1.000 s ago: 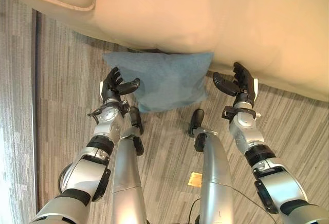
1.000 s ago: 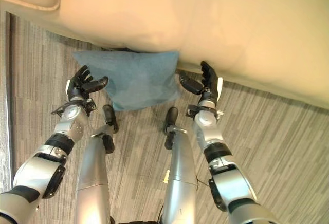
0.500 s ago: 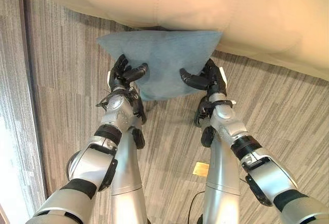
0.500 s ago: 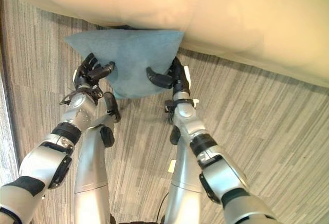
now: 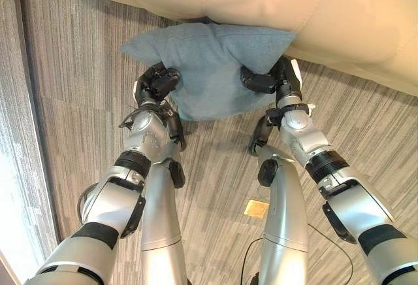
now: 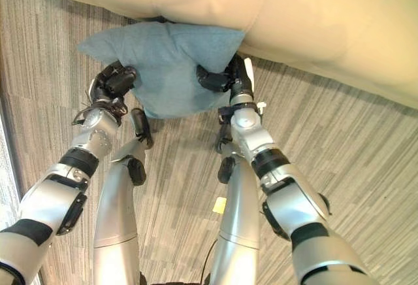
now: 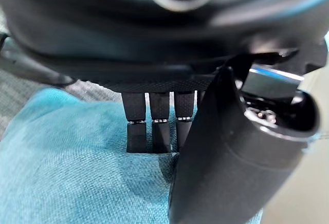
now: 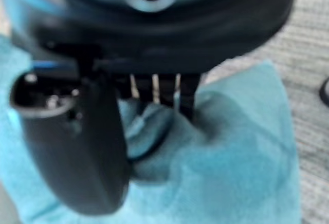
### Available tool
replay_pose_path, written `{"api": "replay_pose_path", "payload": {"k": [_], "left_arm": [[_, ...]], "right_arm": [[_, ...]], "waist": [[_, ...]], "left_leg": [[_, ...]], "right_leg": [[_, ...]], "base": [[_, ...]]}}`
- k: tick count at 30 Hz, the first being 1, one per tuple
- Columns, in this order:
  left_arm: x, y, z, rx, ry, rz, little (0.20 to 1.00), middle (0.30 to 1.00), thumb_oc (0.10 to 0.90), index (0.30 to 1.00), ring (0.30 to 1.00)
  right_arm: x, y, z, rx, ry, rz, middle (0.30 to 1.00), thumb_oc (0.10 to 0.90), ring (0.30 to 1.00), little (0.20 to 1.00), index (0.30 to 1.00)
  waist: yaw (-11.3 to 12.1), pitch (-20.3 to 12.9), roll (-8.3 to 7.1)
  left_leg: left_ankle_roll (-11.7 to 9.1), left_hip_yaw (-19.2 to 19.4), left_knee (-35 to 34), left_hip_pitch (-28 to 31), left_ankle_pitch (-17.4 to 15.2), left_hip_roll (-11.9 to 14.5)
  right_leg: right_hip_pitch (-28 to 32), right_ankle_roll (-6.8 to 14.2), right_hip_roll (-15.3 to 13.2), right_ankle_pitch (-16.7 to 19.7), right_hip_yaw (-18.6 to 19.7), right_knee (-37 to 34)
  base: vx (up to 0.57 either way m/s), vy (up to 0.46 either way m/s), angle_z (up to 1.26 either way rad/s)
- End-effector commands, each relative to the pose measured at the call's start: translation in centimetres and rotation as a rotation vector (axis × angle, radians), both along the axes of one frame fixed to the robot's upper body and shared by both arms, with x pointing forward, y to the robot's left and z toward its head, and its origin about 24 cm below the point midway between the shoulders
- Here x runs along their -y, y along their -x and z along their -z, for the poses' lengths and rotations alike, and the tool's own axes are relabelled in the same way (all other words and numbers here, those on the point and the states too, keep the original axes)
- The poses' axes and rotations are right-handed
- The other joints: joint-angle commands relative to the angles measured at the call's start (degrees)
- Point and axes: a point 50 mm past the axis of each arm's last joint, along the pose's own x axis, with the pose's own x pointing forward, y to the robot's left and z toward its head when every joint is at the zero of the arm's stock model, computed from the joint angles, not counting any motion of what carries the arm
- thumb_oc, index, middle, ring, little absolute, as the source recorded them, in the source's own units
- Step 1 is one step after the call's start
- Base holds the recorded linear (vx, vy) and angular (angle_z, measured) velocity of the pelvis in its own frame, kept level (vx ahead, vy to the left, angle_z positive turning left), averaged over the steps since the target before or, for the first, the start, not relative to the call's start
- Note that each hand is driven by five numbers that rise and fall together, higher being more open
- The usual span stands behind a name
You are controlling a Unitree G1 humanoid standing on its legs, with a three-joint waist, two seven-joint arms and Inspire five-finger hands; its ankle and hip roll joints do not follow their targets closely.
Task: Pick up all the scattered cushions and arrange them neatly on the sofa.
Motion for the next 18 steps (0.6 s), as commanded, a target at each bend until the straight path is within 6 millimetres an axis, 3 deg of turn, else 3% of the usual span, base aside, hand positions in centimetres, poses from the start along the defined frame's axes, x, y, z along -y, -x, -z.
{"api": "replay_pose_path", "payload": {"k": [1,7,10,13,15,16,18], "left_arm": [[4.4,0.8,-0.1,0.117,0.027,0.144,0.300,0.300,0.400,0.300,0.300],[4.0,1.5,-1.5,0.211,-0.011,0.108,0.300,0.300,0.400,0.300,0.300],[4.0,2.7,-2.6,0.314,0.009,0.122,0.300,0.300,0.400,0.300,0.300],[4.1,3.6,-2.1,0.341,0.040,0.126,0.300,0.300,0.400,0.300,0.300],[4.1,4.7,-1.8,0.375,0.070,0.136,0.300,0.300,0.400,0.300,0.300],[4.5,5.6,-1.1,0.388,0.093,0.163,0.300,0.300,0.400,0.300,0.300],[4.5,6.1,-0.4,0.387,0.097,0.175,0.300,0.300,0.400,0.300,0.300]], "right_arm": [[-8.3,1.7,-1.4,0.153,-0.035,-0.258,0.300,0.400,0.300,0.300,0.300],[-6.0,2.4,-2.2,0.248,-0.074,-0.175,0.300,0.400,0.300,0.300,0.300],[-4.8,3.7,-2.4,0.322,-0.153,-0.162,0.300,0.400,0.300,0.300,0.300],[-3.5,4.8,-1.0,0.322,-0.214,-0.145,0.300,0.400,0.300,0.300,0.300],[-2.4,5.9,1.0,0.297,-0.256,-0.135,0.300,0.400,0.300,0.300,0.300],[-1.8,6.9,3.0,0.257,-0.294,-0.135,0.300,0.400,0.300,0.300,0.300],[-1.5,7.5,4.0,0.236,-0.298,-0.133,0.300,0.400,0.300,0.300,0.300]], "waist": [[0.19,-10.76,0.56],[0.12,-11.80,0.27],[-0.16,-12.26,0.13],[-0.37,-12.69,0.17],[-0.86,-12.84,0.12],[-1.35,-12.80,-0.01],[-1.61,-12.89,-0.15]], "left_leg": [[1.88,-4.38,2.76,-3.84,-6.40,-3.50],[1.62,-5.01,0.94,-3.35,-5.82,-3.43],[1.60,-5.19,-0.36,-2.27,-5.56,-3.16],[1.50,-5.16,-2.61,0.18,-5.28,-2.86],[1.34,-5.13,-5.68,3.85,-4.78,-2.56],[1.21,-5.01,-8.09,7.70,-4.49,-2.49],[1.19,-4.99,-9.72,10.23,-4.39,-2.59]], "right_leg": [[-0.24,4.76,0.94,-2.39,2.06,-1.56],[0.43,5.13,1.09,-1.71,1.52,-2.90],[2.03,5.25,1.36,-1.61,1.07,-4.12],[4.26,5.53,1.47,-1.27,0.55,-5.84],[7.83,5.82,1.45,-0.54,-0.11,-8.33],[11.38,5.88,1.57,0.04,-0.45,-10.46],[13.55,6.02,1.56,0.45,-0.73,-11.94]], "base": [[-0.01,-0.006,0.09],[-0.01,-0.002,0.06],[0.00,0.000,0.00],[0.00,0.000,0.00],[0.00,0.000,0.00],[0.00,0.000,0.00],[0.02,0.002,0.04]]}}
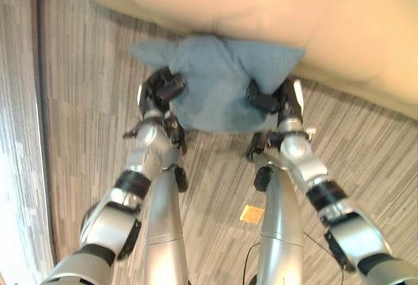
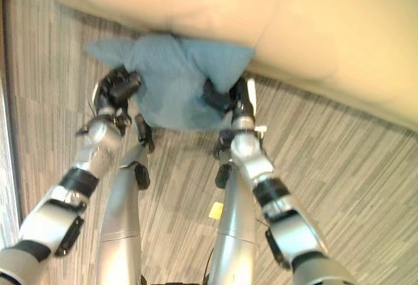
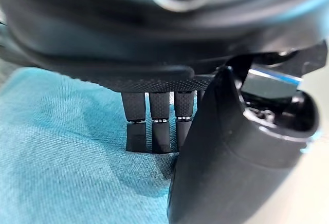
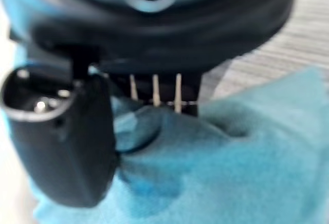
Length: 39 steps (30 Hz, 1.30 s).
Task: Pick up all the scattered cushions and arrange them neatly on the sofa.
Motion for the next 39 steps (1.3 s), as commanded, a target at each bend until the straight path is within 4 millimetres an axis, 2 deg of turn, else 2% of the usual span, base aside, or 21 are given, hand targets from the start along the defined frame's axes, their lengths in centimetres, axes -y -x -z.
{"api": "replay_pose_path", "payload": {"k": [1,2,5,7,8,13,14,15,16,18,21,25,27,29,32,33,34,36,37,38,39], "left_arm": [[4.3,1.9,-5.3,0.397,0.056,0.169,0.300,0.300,0.400,0.300,0.300],[4.3,2.0,-5.1,0.394,0.055,0.169,0.300,0.300,0.400,0.300,0.300],[3.9,3.4,-4.9,0.448,-0.005,0.197,0.300,0.300,0.400,0.300,0.300],[4.0,3.6,-5.3,0.475,-0.023,0.204,0.300,0.300,0.400,0.300,0.300],[3.9,4.0,-5.5,0.501,-0.047,0.208,0.300,0.300,0.400,0.300,0.300],[4.3,4.8,-5.7,0.538,-0.046,0.247,0.300,0.300,0.400,0.300,0.300],[4.4,5.1,-5.7,0.547,-0.045,0.258,0.300,0.300,0.400,0.300,0.300],[4.4,5.5,-5.2,0.545,-0.043,0.271,0.300,0.300,0.400,0.300,0.300],[4.4,5.5,-5.3,0.545,-0.043,0.271,0.300,0.300,0.400,0.300,0.300],[4.2,6.0,-4.5,0.531,-0.072,0.281,0.300,0.300,0.400,0.300,0.300],[3.9,6.2,-3.7,0.505,-0.081,0.276,0.300,0.300,0.400,0.300,0.300],[3.5,6.2,-1.5,0.402,-0.053,0.251,0.300,0.300,0.400,0.300,0.300],[3.0,6.2,-0.6,0.361,-0.061,0.232,0.300,0.300,0.400,0.300,0.300],[2.7,6.3,0.1,0.329,-0.065,0.223,0.300,0.300,0.400,0.300,0.300],[2.3,6.3,0.6,0.305,-0.098,0.211,0.300,0.300,0.400,0.300,0.300],[2.2,6.3,0.6,0.303,-0.103,0.211,0.300,0.300,0.400,0.300,0.300],[1.7,6.5,0.9,0.293,-0.112,0.200,0.300,0.300,0.400,0.300,0.300],[1.4,6.6,1.0,0.287,-0.115,0.190,0.300,0.300,0.400,0.300,0.300],[0.6,6.5,1.2,0.274,-0.136,0.160,0.300,0.300,0.400,0.300,0.300],[0.6,6.5,1.2,0.274,-0.134,0.159,0.300,0.300,0.400,0.300,0.300],[0.6,6.5,1.3,0.273,-0.139,0.170,0.300,0.300,0.400,0.300,0.300]], "right_arm": [[-2.1,2.3,-2.5,0.246,-0.161,-0.135,0.300,0.400,0.300,0.300,0.300],[-2.1,2.3,-2.4,0.243,-0.162,-0.135,0.300,0.400,0.300,0.300,0.300],[-1.6,3.9,-1.0,0.223,-0.176,-0.158,0.300,0.400,0.300,0.300,0.300],[-1.7,4.1,-0.9,0.226,-0.175,-0.163,0.300,0.400,0.300,0.300,0.300],[-1.4,4.5,-0.8,0.228,-0.167,-0.162,0.300,0.400,0.300,0.300,0.300],[-1.2,4.9,-0.3,0.213,-0.133,-0.160,0.300,0.400,0.300,0.300,0.300],[-1.1,5.0,-0.3,0.213,-0.120,-0.160,0.300,0.400,0.300,0.300,0.300],[-0.7,5.4,0.1,0.201,-0.095,-0.149,0.300,0.400,0.300,0.300,0.300],[-0.7,5.4,0.1,0.201,-0.095,-0.149,0.300,0.400,0.300,0.300,0.300],[-0.1,5.7,0.7,0.178,-0.051,-0.133,0.300,0.400,0.300,0.300,0.300],[0.3,5.9,1.1,0.160,-0.047,-0.121,0.300,0.400,0.300,0.300,0.300],[1.3,6.3,2.4,0.099,-0.031,-0.076,0.300,0.400,0.300,0.300,0.300],[1.9,6.5,2.7,0.088,-0.014,-0.050,0.300,0.400,0.300,0.300,0.300],[2.1,6.6,2.9,0.075,-0.007,-0.037,0.300,0.400,0.300,0.300,0.300],[2.3,6.9,2.9,0.080,-0.012,-0.034,0.300,0.400,0.300,0.300,0.300],[2.2,7.0,2.8,0.081,-0.013,-0.042,0.300,0.400,0.300,0.300,0.300],[2.3,7.1,3.0,0.075,-0.012,-0.046,0.300,0.400,0.300,0.300,0.300],[2.4,7.1,3.0,0.074,-0.016,-0.046,0.300,0.400,0.300,0.300,0.300],[2.0,6.9,3.0,0.073,-0.025,-0.055,0.300,0.400,0.300,0.300,0.300],[2.0,6.9,3.0,0.073,-0.024,-0.056,0.300,0.400,0.300,0.300,0.300],[2.1,7.2,3.0,0.073,-0.033,-0.056,0.300,0.400,0.300,0.300,0.300]], "waist": [[-0.59,-8.37,2.35],[-0.56,-8.21,2.28],[-1.11,-9.48,1.94],[-1.33,-9.85,1.91],[-1.50,-10.89,1.97],[-1.64,-11.94,1.98],[-1.66,-12.03,1.88],[-1.62,-12.53,1.92],[-1.62,-12.49,1.92],[-1.71,-13.70,2.13],[-1.73,-14.02,2.17],[-2.09,-16.48,2.54],[-2.43,-17.21,3.10],[-2.83,-16.89,3.72],[-3.21,-16.98,4.76],[-3.58,-17.33,4.97],[-4.11,-17.97,4.55],[-4.44,-18.22,4.64],[-4.83,-19.01,4.48],[-4.84,-18.59,4.95],[-5.11,-19.59,4.14]], "left_leg": [[0.28,-5.38,-3.20,6.27,-6.52,-0.83],[0.28,-5.33,-3.53,6.85,-6.42,-0.83],[-0.29,-4.78,-8.72,15.59,-6.04,-1.06],[-0.52,-4.59,-10.22,17.80,-5.79,-1.11],[-0.84,-4.20,-12.32,21.82,-5.51,-1.28],[-1.17,-3.74,-15.69,31.63,-5.43,-1.39],[-0.90,-3.04,-16.65,33.24,-3.66,-1.43],[-0.92,-2.80,-17.50,38.17,-4.19,-1.52],[-0.92,-2.80,-17.52,38.22,-4.18,-1.51],[-1.03,-2.11,-19.39,45.34,-4.91,-1.90],[-0.98,-1.52,-20.72,50.02,-5.33,-2.08],[-0.75,0.17,-23.98,58.79,-6.09,-2.98],[0.00,1.03,-25.31,61.90,-6.62,-3.47],[0.88,2.30,-26.52,65.02,-6.74,-3.88],[1.20,3.96,-27.71,68.06,-7.01,-3.10],[0.99,4.31,-28.13,69.31,-7.43,-2.95],[0.44,5.57,-28.69,71.64,-8.20,-2.96],[-0.14,5.96,-29.09,73.45,-8.82,-2.45],[-1.43,6.92,-29.53,76.43,-9.48,-1.27],[-1.61,6.95,-29.49,77.04,-9.89,-0.69],[-1.90,6.81,-29.12,77.62,-10.76,-0.83]], "right_leg": [[8.21,4.25,2.53,-1.20,0.65,-5.04],[8.74,4.26,2.55,-1.11,0.63,-5.31],[15.94,4.42,2.95,-0.23,-0.02,-10.12],[17.88,4.53,3.01,0.15,-0.08,-11.35],[21.51,4.64,2.97,0.57,-0.62,-13.38],[31.23,4.96,2.63,1.44,-1.62,-17.59],[33.18,4.57,2.34,3.37,-2.24,-19.26],[38.37,4.85,2.08,3.58,-2.63,-21.04],[38.43,4.85,2.08,3.59,-2.64,-21.06],[45.77,5.40,1.81,3.93,-3.01,-23.82],[50.51,5.80,1.63,4.23,-3.13,-25.27],[58.04,6.75,1.60,4.58,-3.36,-26.87],[58.63,7.56,1.32,5.36,-2.85,-24.11],[58.02,8.75,0.87,8.73,-2.33,-18.65],[57.33,8.56,1.54,7.92,-2.91,-14.69],[56.94,7.68,2.34,5.66,-3.61,-15.36],[56.44,6.59,3.68,4.37,-5.39,-20.81],[56.14,6.56,4.37,5.50,-7.15,-25.43],[53.90,7.26,3.95,7.59,-10.12,-30.40],[54.66,7.27,4.51,7.46,-10.36,-30.64],[55.62,7.34,4.34,7.66,-9.62,-33.21]], "base": [[0.00,0.000,0.00],[0.05,0.027,-0.03],[0.06,0.004,-0.02],[0.04,0.002,-0.07],[0.04,-0.004,-0.03],[0.07,0.008,0.00],[0.10,0.063,-0.04],[0.07,0.055,-0.02],[0.17,0.061,-0.04],[0.17,0.078,-0.08],[0.18,0.095,-0.03],[0.14,0.071,-0.07],[0.15,0.093,-0.09],[0.07,0.069,-0.17],[0.12,0.033,-0.24],[0.20,-0.128,-0.40],[0.28,-0.210,-0.41],[0.25,-0.243,-0.49],[0.22,-0.205,-0.36],[0.30,-0.308,-0.17],[0.28,-0.309,0.10]]}}
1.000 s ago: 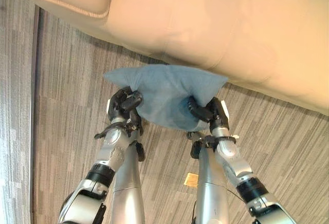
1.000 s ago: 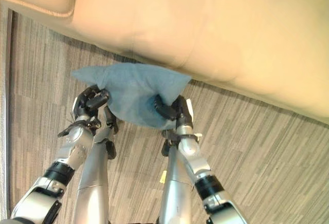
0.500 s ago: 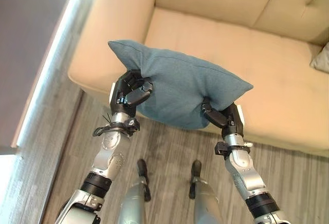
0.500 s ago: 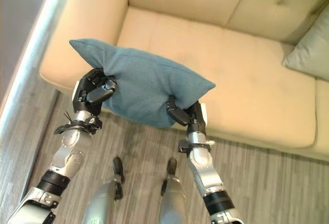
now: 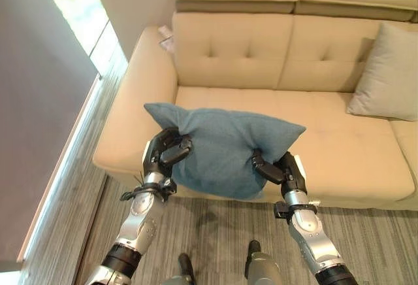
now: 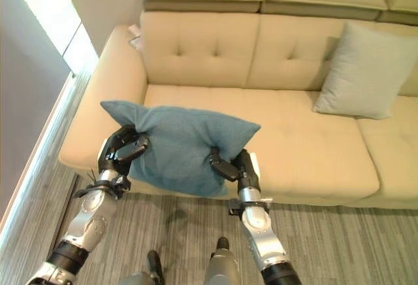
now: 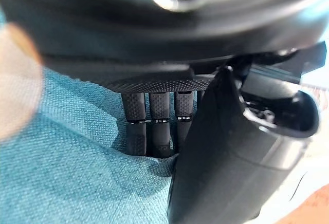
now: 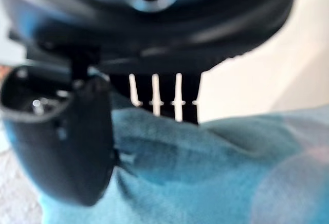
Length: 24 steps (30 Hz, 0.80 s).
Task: Pick up all the scattered cushions and arrange them neatly on the sofa.
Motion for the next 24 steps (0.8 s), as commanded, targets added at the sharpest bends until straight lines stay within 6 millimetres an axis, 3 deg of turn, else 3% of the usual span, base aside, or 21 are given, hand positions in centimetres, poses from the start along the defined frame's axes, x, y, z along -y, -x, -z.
{"api": "replay_pose_path", "payload": {"k": [1,2,3,4,5,8,9,10,11,13,14,15,17,20,24], "left_arm": [[1.5,-1.1,-4.7,0.272,0.015,0.070,0.300,0.300,0.400,0.300,0.300],[1.5,-1.1,-4.7,0.272,0.015,0.070,0.300,0.300,0.400,0.300,0.300],[1.5,-0.9,-3.9,0.244,0.027,0.069,0.300,0.300,0.400,0.300,0.300],[1.5,-0.9,-3.9,0.244,0.026,0.069,0.300,0.300,0.400,0.300,0.300],[1.6,-0.8,-3.5,0.222,0.043,0.066,0.300,0.300,0.400,0.300,0.300],[1.5,-0.8,-3.1,0.203,0.050,0.052,0.300,0.300,0.400,0.300,0.300],[1.4,-0.6,-2.5,0.179,0.044,0.047,0.300,0.300,0.400,0.300,0.300],[1.3,-0.4,-2.2,0.166,0.043,0.038,0.300,0.300,0.400,0.300,0.300],[1.3,-0.2,-1.8,0.151,0.044,0.031,0.300,0.300,0.400,0.300,0.300],[1.3,-0.1,-1.6,0.141,0.047,0.023,0.300,0.300,0.400,0.300,0.300],[1.2,0.0,-1.4,0.135,0.058,0.017,0.300,0.300,0.400,0.300,0.300],[1.0,0.0,-1.4,0.129,0.069,-0.002,0.300,0.300,0.400,0.300,0.300],[0.7,0.1,-0.8,0.105,0.077,-0.030,0.300,0.300,0.400,0.300,0.300],[0.9,0.2,0.1,0.068,0.052,-0.030,0.300,0.300,0.400,0.300,0.300],[1.0,0.4,0.6,0.048,0.026,-0.007,0.300,0.300,0.400,0.300,0.300]], "right_arm": [[-0.2,-0.6,-5.1,0.278,-0.078,-0.014,0.300,0.400,0.300,0.300,0.300],[-0.2,-0.6,-5.1,0.278,-0.079,-0.014,0.300,0.400,0.300,0.300,0.300],[0.1,-0.4,-5.2,0.284,-0.071,-0.013,0.300,0.400,0.300,0.300,0.300],[0.1,-0.4,-5.2,0.285,-0.072,-0.013,0.300,0.400,0.300,0.300,0.300],[0.2,-0.4,-5.4,0.293,-0.077,-0.013,0.300,0.400,0.300,0.300,0.300],[0.2,-0.5,-5.6,0.299,-0.079,-0.014,0.300,0.400,0.300,0.300,0.300],[0.1,-0.7,-5.8,0.302,-0.083,-0.017,0.300,0.400,0.300,0.300,0.300],[0.0,-0.7,-5.9,0.302,-0.081,-0.024,0.300,0.400,0.300,0.300,0.300],[-0.1,-0.7,-5.8,0.297,-0.074,-0.035,0.300,0.400,0.300,0.300,0.300],[-0.1,-0.6,-5.7,0.294,-0.068,-0.034,0.300,0.400,0.300,0.300,0.300],[-0.2,-0.7,-5.7,0.293,-0.061,-0.036,0.300,0.400,0.300,0.300,0.300],[-0.3,-0.9,-5.8,0.296,-0.054,-0.039,0.300,0.400,0.300,0.300,0.300],[-0.6,-1.1,-5.6,0.287,-0.056,-0.044,0.300,0.400,0.300,0.300,0.300],[-0.2,-0.6,-5.1,0.267,-0.029,-0.032,0.300,0.400,0.300,0.300,0.300],[0.3,-0.3,-4.9,0.261,-0.007,-0.020,0.300,0.400,0.300,0.300,0.300]], "waist": [[-0.71,-9.12,1.70],[-0.80,-9.31,1.56],[-0.76,-9.23,1.78],[-0.93,-9.43,1.67],[-0.61,-8.28,1.20],[-0.16,-7.82,0.96],[0.81,-7.48,0.63],[1.74,-7.41,0.61],[2.82,-7.38,0.55],[3.44,-7.26,0.23],[4.28,-7.04,0.51],[5.72,-6.46,1.02],[6.37,-5.48,1.46],[5.57,-7.10,2.32],[5.60,-9.20,1.29]], "left_leg": [[-3.74,-2.20,7.46,8.08,-8.02,2.71],[-3.75,-2.29,7.45,7.75,-7.76,2.57],[-5.39,-2.94,23.09,3.06,-2.37,5.93],[-5.37,-3.14,23.20,2.61,-2.17,5.81],[-5.28,-4.60,36.09,-2.57,2.80,8.26],[-4.68,-4.82,40.58,-4.77,3.09,8.22],[-3.33,-4.30,41.75,-8.98,0.69,6.27],[-2.73,-4.51,39.88,-11.30,-1.01,4.13],[-2.06,-4.24,33.59,-13.19,-2.52,2.32],[-1.98,-4.33,28.59,-14.71,-1.73,1.79],[-2.46,-5.73,22.03,-15.09,-0.14,1.61],[-3.31,-9.76,17.60,-16.27,2.18,0.57],[-5.12,-15.24,12.53,-17.73,5.83,-0.11],[-4.80,-12.22,8.28,-13.58,5.96,2.17],[-3.98,-11.02,7.58,-10.74,4.02,0.99]], "right_leg": [[4.85,1.18,5.50,2.24,2.39,-6.18],[4.67,1.11,5.37,2.47,2.35,-6.38],[6.99,-2.02,7.49,0.77,2.76,-5.05],[6.78,-2.09,7.36,0.97,2.62,-5.21],[9.87,-5.22,8.64,-0.92,2.49,-5.38],[11.48,-6.33,9.43,-1.55,2.95,-6.14],[13.11,-6.55,9.60,-2.55,4.39,-6.78],[13.79,-6.38,9.75,-2.80,5.09,-7.00],[15.01,-5.74,9.80,-3.45,6.20,-7.20],[15.63,-5.29,9.49,-3.80,6.81,-7.35],[16.04,-5.02,9.67,-4.23,7.63,-7.12],[16.96,-5.05,10.47,-5.09,8.90,-6.64],[18.38,-5.14,11.69,-6.55,11.25,-5.66],[20.07,-4.74,11.84,-7.89,10.71,-5.66],[21.72,-3.62,9.77,-8.51,10.15,-6.55]], "base": [[0.25,-0.312,0.20],[0.29,-0.439,0.12],[0.11,-0.241,-0.09],[0.20,-0.452,-0.12],[0.07,-0.220,-0.13],[0.09,-0.196,-0.29],[0.17,-0.067,-0.43],[0.31,-0.043,-0.38],[0.29,0.043,-0.45],[0.19,0.060,-0.49],[0.19,0.089,-0.38],[0.27,0.107,-0.40],[0.28,0.078,-0.56],[0.25,0.109,-0.39],[0.23,0.138,0.08]]}}
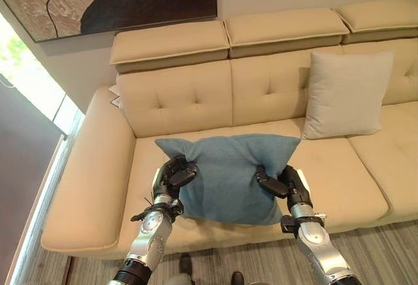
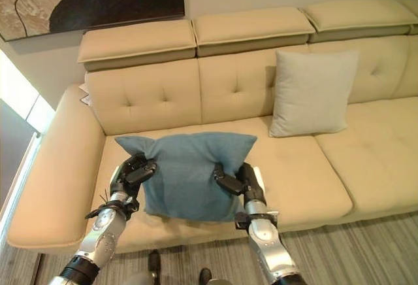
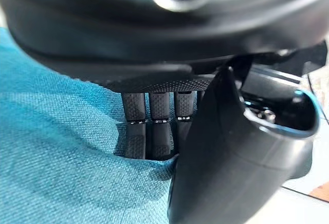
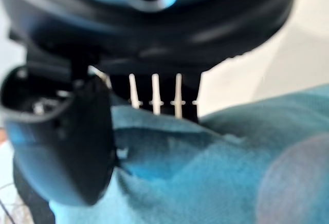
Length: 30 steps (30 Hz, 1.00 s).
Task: Pick up all the scattered cushions and arrange them neatly on the sofa.
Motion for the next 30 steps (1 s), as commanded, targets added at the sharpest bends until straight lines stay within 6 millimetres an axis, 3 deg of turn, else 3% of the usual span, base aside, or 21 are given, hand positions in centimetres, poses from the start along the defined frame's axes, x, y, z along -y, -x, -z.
{"api": "replay_pose_path", "payload": {"k": [1,4,6,7,8,9,11,14,15,16,17,18,25,30], "left_arm": [[-1.1,-1.7,-4.6,0.250,-0.048,-0.012,0.300,0.300,0.400,0.300,0.300],[-1.1,-1.7,-4.7,0.252,-0.059,-0.003,0.300,0.300,0.400,0.300,0.300],[-1.1,-1.8,-4.8,0.253,-0.069,0.004,0.300,0.300,0.400,0.300,0.300],[-1.2,-2.0,-5.0,0.259,-0.075,-0.005,0.300,0.300,0.400,0.300,0.300],[-1.2,-2.0,-5.0,0.260,-0.075,-0.005,0.300,0.300,0.400,0.300,0.300],[-1.3,-2.6,-5.6,0.278,-0.102,-0.001,0.300,0.300,0.400,0.300,0.300],[-1.6,-2.8,-5.7,0.282,-0.124,-0.011,0.300,0.300,0.400,0.300,0.300],[-2.5,-3.4,-6.4,0.304,-0.165,-0.038,0.300,0.300,0.400,0.300,0.300],[-2.7,-3.6,-6.5,0.305,-0.178,-0.045,0.300,0.300,0.400,0.300,0.300],[-2.7,-3.9,-6.8,0.312,-0.198,-0.047,0.300,0.300,0.400,0.300,0.300],[-3.1,-4.1,-7.2,0.332,-0.233,-0.067,0.300,0.300,0.400,0.300,0.300],[-3.3,-4.3,-7.5,0.340,-0.244,-0.081,0.300,0.300,0.400,0.300,0.300],[-3.5,-5.6,-9.6,0.398,-0.274,-0.103,0.300,0.300,0.400,0.300,0.300],[-3.9,-5.5,-10.0,0.407,-0.260,-0.127,0.300,0.300,0.400,0.300,0.300]], "right_arm": [[-1.7,-2.0,-6.5,0.353,-0.065,-0.061,0.300,0.400,0.300,0.300,0.300],[-1.8,-2.2,-6.6,0.354,-0.052,-0.067,0.300,0.400,0.300,0.300,0.300],[-2.1,-2.3,-6.9,0.365,-0.039,-0.081,0.300,0.400,0.300,0.300,0.300],[-2.3,-2.5,-7.1,0.376,-0.032,-0.091,0.300,0.400,0.300,0.300,0.300],[-2.4,-2.6,-7.2,0.377,-0.032,-0.091,0.300,0.400,0.300,0.300,0.300],[-2.9,-3.0,-7.8,0.400,-0.021,-0.122,0.300,0.400,0.300,0.300,0.300],[-3.0,-3.0,-8.0,0.411,-0.016,-0.126,0.300,0.400,0.300,0.300,0.300],[-3.2,-3.6,-8.9,0.441,0.003,-0.141,0.300,0.400,0.300,0.300,0.300],[-3.2,-3.8,-9.1,0.445,0.001,-0.146,0.300,0.400,0.300,0.300,0.300],[-3.0,-3.9,-9.3,0.451,0.007,-0.143,0.300,0.400,0.300,0.300,0.300],[-3.1,-4.3,-10.2,0.480,0.024,-0.153,0.300,0.400,0.300,0.300,0.300],[-3.2,-4.5,-10.5,0.489,0.028,-0.161,0.300,0.400,0.300,0.300,0.300],[-3.7,-5.5,-12.4,0.544,0.059,-0.185,0.300,0.400,0.300,0.300,0.300],[-3.6,-5.6,-12.3,0.538,0.034,-0.180,0.300,0.400,0.300,0.300,0.300]], "waist": [[2.23,-7.22,-2.26],[2.53,-7.70,-2.82],[2.56,-7.32,-3.16],[2.32,-6.56,-3.02],[2.48,-6.67,-3.14],[1.99,-4.95,-2.70],[1.89,-4.81,-2.59],[2.48,-5.45,-2.20],[2.37,-5.63,-2.61],[1.81,-5.79,-3.64],[1.70,-6.24,-4.57],[1.78,-6.47,-4.82],[2.35,-7.88,-4.84],[2.91,-8.38,-4.97]], "left_leg": [[-0.39,2.10,3.17,-4.10,-3.02,-0.86],[0.64,2.79,3.26,-3.27,-4.50,-1.69],[2.00,3.49,3.47,-2.50,-5.95,-2.04],[2.77,3.90,3.82,-2.13,-6.50,-2.09],[2.84,4.12,3.94,-2.35,-6.56,-2.19],[4.08,4.82,5.54,-2.37,-8.01,-2.08],[4.53,4.79,6.18,-1.58,-9.30,-2.40],[2.80,4.58,5.67,-0.56,-10.74,-1.01],[2.25,4.26,5.70,-0.48,-11.04,-1.07],[1.80,3.55,6.45,-0.36,-12.11,-1.77],[1.65,3.81,6.44,0.27,-12.21,-2.21],[1.47,3.96,6.36,0.29,-12.19,-2.16],[0.36,2.61,2.45,1.50,-10.62,-1.09],[0.29,2.45,2.28,1.95,-10.99,-1.12]], "right_leg": [[3.42,7.00,-6.76,-5.90,1.46,2.91],[2.73,7.92,-7.58,-6.29,1.96,5.29],[-0.57,9.41,-8.41,-5.43,2.32,12.98],[-3.41,10.54,-9.28,-3.11,2.30,18.30],[-3.94,10.62,-9.43,-3.34,2.56,18.86],[-8.20,11.95,-10.75,-0.81,2.55,27.29],[-9.65,11.77,-12.72,-0.30,1.75,29.22],[-9.52,11.17,-19.64,-0.58,-3.41,20.09],[-9.59,11.23,-20.71,0.14,-3.61,16.12],[-7.56,11.81,-20.53,0.59,-1.92,10.35],[-9.12,13.37,-19.63,3.77,0.38,9.54],[-8.84,13.70,-19.08,3.78,0.30,8.19],[-5.43,13.53,-16.54,3.08,-2.36,3.03],[-3.84,13.73,-16.34,2.89,-3.78,2.26]], "base": [[0.22,0.158,0.17],[0.14,0.129,0.03],[0.06,0.145,-0.04],[0.01,0.110,-0.02],[-0.04,0.153,-0.07],[-0.01,0.116,-0.11],[0.07,0.070,-0.11],[0.10,-0.108,-0.02],[0.15,-0.184,-0.22],[0.26,-0.188,-0.14],[0.28,-0.165,0.26],[0.23,-0.127,0.61],[0.10,-0.071,0.30],[0.04,0.009,-0.02]]}}
